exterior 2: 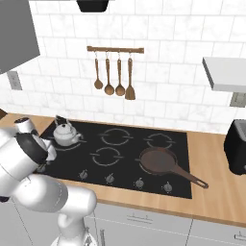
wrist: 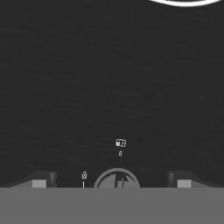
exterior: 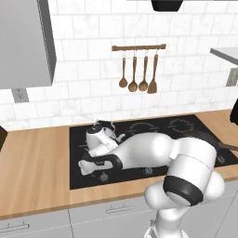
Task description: Pick the kettle from the counter and place it on a stove burner. Then turn the burner on.
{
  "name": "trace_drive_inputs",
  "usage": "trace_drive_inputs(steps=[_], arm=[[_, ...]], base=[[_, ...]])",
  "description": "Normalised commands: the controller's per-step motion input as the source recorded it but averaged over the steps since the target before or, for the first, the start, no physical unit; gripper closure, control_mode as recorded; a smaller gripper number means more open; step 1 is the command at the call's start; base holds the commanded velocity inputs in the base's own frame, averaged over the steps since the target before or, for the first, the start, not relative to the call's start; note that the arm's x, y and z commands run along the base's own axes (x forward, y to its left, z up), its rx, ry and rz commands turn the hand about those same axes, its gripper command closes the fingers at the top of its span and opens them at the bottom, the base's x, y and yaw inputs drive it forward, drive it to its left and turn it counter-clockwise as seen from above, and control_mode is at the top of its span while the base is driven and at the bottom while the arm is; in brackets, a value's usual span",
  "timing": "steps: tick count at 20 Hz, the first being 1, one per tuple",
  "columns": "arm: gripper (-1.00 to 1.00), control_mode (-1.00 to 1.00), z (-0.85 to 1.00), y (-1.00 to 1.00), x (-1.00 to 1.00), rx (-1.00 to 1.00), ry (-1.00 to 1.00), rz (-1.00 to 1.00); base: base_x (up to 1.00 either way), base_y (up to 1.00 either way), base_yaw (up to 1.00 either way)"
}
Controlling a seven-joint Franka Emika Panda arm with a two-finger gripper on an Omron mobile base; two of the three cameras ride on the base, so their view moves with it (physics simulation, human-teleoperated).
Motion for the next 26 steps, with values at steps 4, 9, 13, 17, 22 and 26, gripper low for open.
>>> trace_drive_inputs(steps=[4, 9, 13, 17, 22, 26], arm=[[-1.00, -1.00, -0.30, -0.02, 0.00, 0.00, 0.00, 0.00], [-1.00, -1.00, -0.10, -0.05, 0.00, 0.00, 0.00, 0.00], [-1.00, -1.00, 0.00, -0.17, -0.02, 0.00, 0.00, 0.00], [-1.00, -1.00, 0.00, -0.05, 0.00, 0.00, 0.00, 0.00], [-1.00, -1.00, 0.00, 0.00, 0.00, 0.00, 0.00, 0.00], [-1.00, -1.00, -0.03, 0.01, 0.00, 0.00, 0.00, 0.00]], base=[[0.00, 0.00, 0.00], [0.00, 0.00, 0.00], [0.00, 0.00, 0.00], [0.00, 0.00, 0.00], [0.00, 0.00, 0.00], [0.00, 0.00, 0.00]])
